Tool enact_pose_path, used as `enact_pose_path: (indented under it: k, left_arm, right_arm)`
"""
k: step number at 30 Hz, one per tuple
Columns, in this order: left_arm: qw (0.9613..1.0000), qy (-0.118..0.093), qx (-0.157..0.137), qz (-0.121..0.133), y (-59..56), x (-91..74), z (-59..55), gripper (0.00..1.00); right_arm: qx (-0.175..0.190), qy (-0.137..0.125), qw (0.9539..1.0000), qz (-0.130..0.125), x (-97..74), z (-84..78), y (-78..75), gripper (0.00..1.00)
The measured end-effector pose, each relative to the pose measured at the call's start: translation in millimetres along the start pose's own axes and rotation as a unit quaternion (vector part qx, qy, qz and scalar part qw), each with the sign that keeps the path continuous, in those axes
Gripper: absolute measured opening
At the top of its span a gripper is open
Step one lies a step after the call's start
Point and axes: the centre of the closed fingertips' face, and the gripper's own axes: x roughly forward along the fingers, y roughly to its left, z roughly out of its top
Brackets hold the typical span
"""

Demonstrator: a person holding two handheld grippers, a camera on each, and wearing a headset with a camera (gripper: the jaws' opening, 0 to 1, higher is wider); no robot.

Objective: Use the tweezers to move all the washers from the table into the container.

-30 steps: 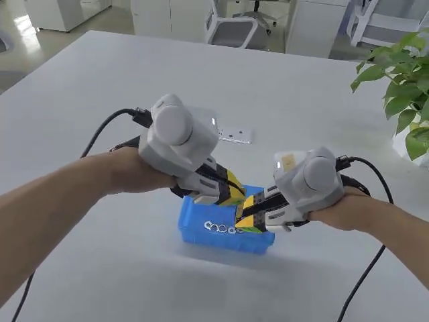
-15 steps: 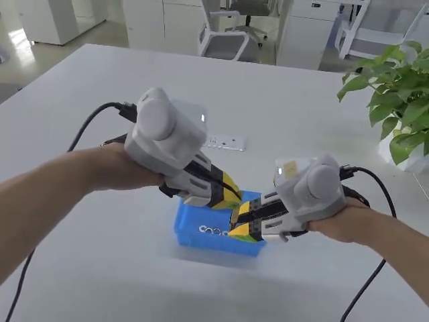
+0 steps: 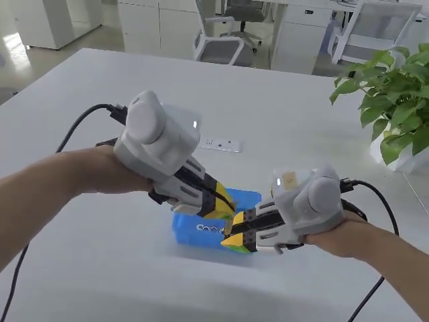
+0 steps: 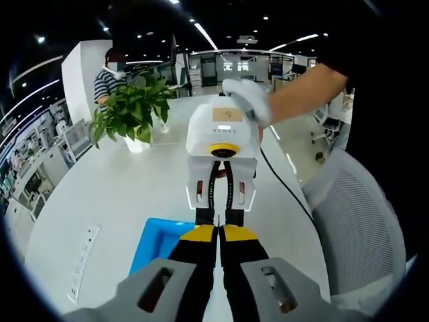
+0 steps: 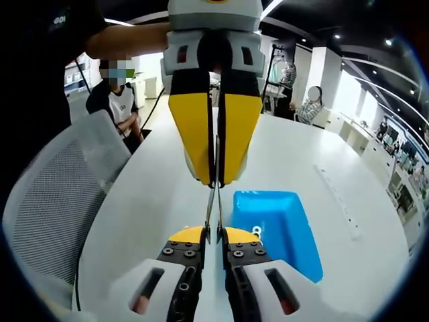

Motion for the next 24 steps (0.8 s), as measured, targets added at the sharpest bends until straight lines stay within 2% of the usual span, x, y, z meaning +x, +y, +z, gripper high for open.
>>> enact_pose_path:
  k: [4,10,14,17,22,24]
  left_arm:
    - [1.0000,0.002,0.000,-0.007,-5.7,-2.4,-1.5,0.05]
    - [0.9999,0.007,-0.004,-0.014,-13.3,-6.1,-8.5,0.05]
    - [0.9997,0.015,-0.007,-0.019,-19.8,-6.7,-17.3,0.05]
    - [0.9994,0.024,-0.010,-0.023,-24.3,-7.5,-25.7,0.05]
    - [0.9992,0.030,-0.012,-0.022,-26.8,-10.3,-34.2,0.05]
    - [0.9988,0.043,-0.010,-0.024,-28.9,-11.0,-42.2,0.05]
  right_arm:
    - [0.001,-0.005,1.0000,-0.003,1.6,1.8,4.8,0.10]
    - [0.008,0.005,1.0000,-0.003,4.6,-0.9,11.7,0.07]
    - [0.004,0.022,0.9998,0.002,7.4,-5.5,18.4,0.07]
    - [-0.002,0.045,0.9989,0.009,8.3,-10.4,23.0,0.07]
    - [-0.009,0.056,0.9983,0.010,6.5,-12.8,24.8,0.07]
    - [-0.012,0.063,0.9979,0.013,6.2,-15.1,26.5,0.07]
